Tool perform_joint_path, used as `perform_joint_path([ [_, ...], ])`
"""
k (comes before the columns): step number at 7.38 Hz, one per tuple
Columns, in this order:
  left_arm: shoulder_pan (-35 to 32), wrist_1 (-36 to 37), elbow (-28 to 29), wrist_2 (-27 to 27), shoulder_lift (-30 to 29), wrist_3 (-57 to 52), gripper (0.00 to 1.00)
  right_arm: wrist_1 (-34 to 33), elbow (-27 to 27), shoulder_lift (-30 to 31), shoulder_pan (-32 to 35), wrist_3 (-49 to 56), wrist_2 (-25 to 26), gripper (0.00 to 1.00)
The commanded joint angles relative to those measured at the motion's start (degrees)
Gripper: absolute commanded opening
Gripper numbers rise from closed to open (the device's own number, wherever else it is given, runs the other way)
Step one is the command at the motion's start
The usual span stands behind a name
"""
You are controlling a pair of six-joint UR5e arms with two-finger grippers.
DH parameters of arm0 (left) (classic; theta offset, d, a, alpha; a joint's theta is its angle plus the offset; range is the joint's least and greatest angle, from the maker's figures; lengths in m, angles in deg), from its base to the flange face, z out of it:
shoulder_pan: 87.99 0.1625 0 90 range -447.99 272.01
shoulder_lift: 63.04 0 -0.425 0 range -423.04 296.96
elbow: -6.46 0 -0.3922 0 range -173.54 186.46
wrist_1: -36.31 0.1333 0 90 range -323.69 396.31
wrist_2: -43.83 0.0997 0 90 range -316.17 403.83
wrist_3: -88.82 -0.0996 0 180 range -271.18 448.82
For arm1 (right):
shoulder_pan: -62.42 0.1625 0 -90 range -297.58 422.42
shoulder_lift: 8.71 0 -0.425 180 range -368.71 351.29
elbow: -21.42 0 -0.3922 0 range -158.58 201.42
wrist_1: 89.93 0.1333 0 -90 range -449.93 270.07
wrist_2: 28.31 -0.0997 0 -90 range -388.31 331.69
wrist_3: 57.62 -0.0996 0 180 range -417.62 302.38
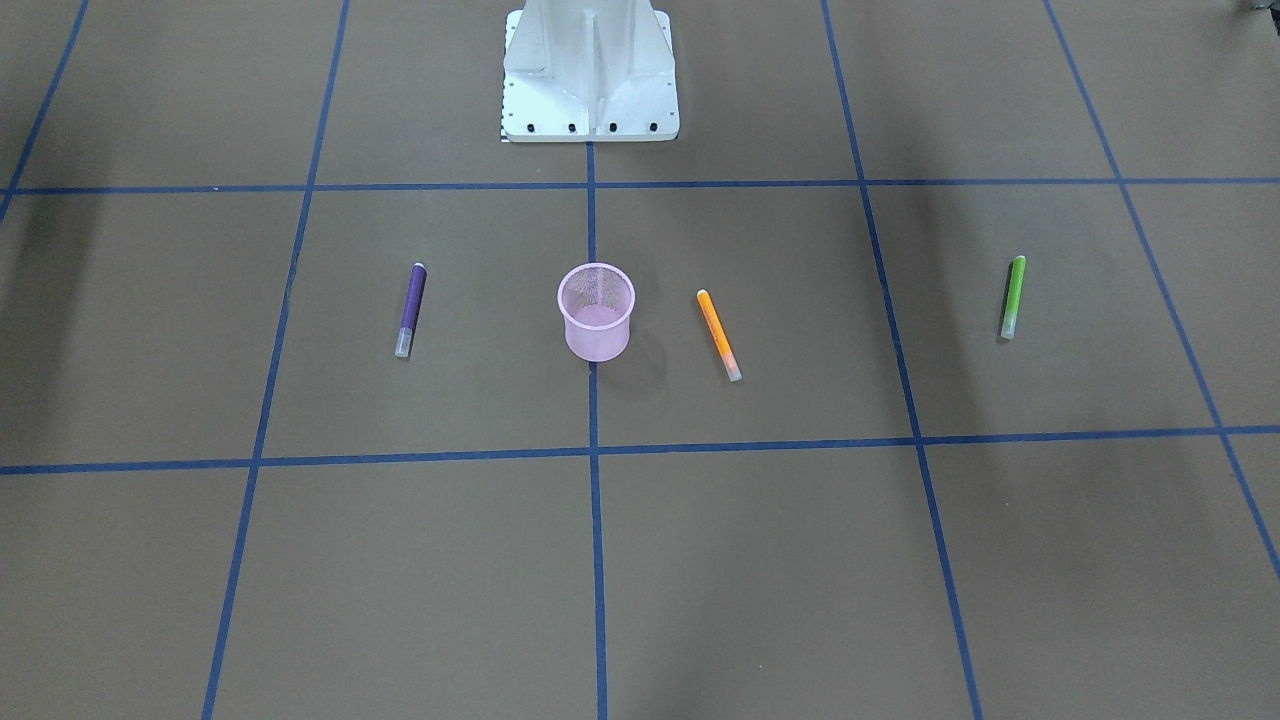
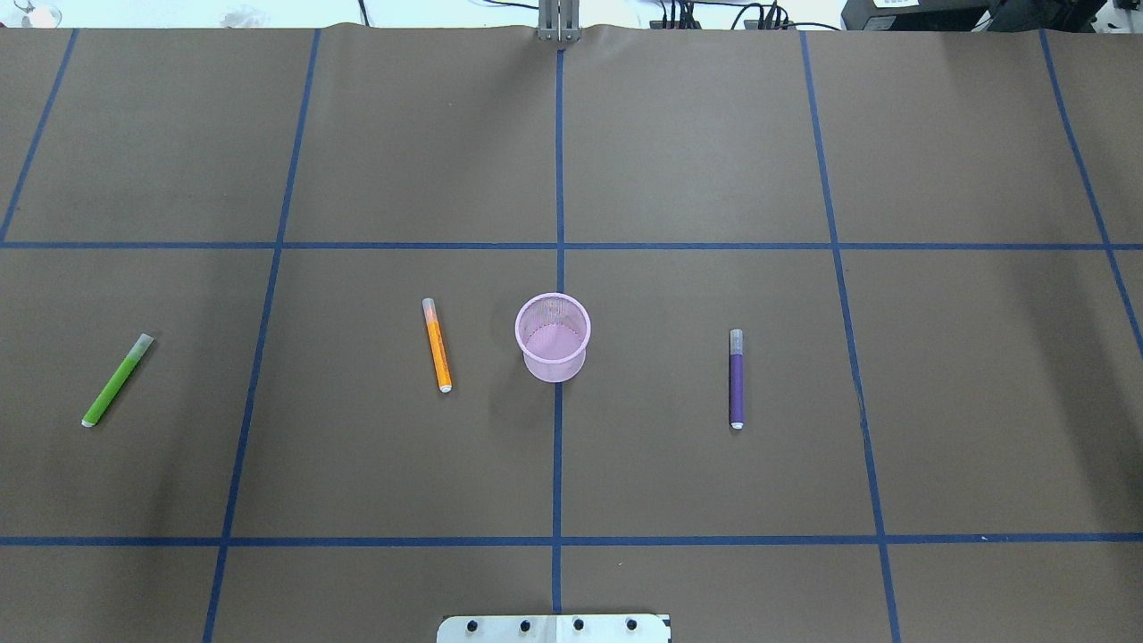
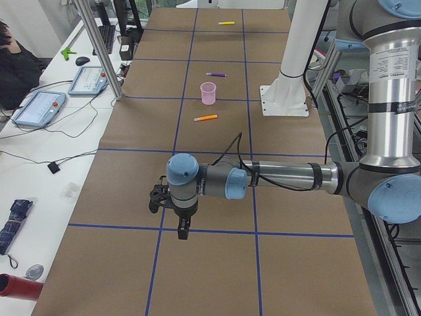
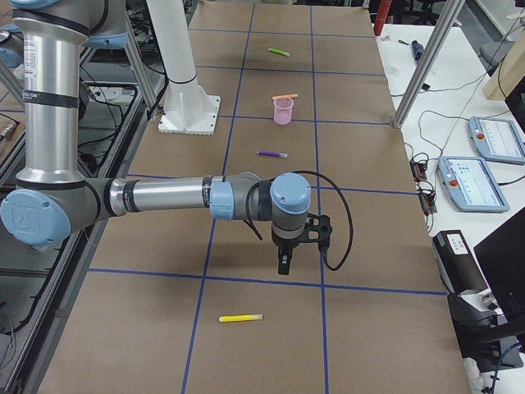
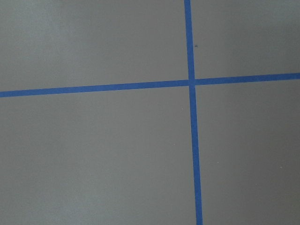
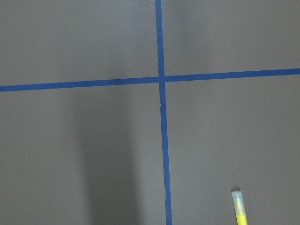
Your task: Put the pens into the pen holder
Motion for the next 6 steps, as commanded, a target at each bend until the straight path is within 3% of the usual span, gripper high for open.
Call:
perform_joint_path([
  [1, 0.0, -0.1, -0.4, 0.0, 0.0, 0.1, 1.00, 0.1, -0.4, -0.3, 0.0, 0.0, 0.0, 1.00],
  [6, 0.0, -0.3, -0.2, 0.0, 0.2, -0.1, 1.00, 0.1, 0.4, -0.6, 0.0, 0.0, 0.0, 1.00],
])
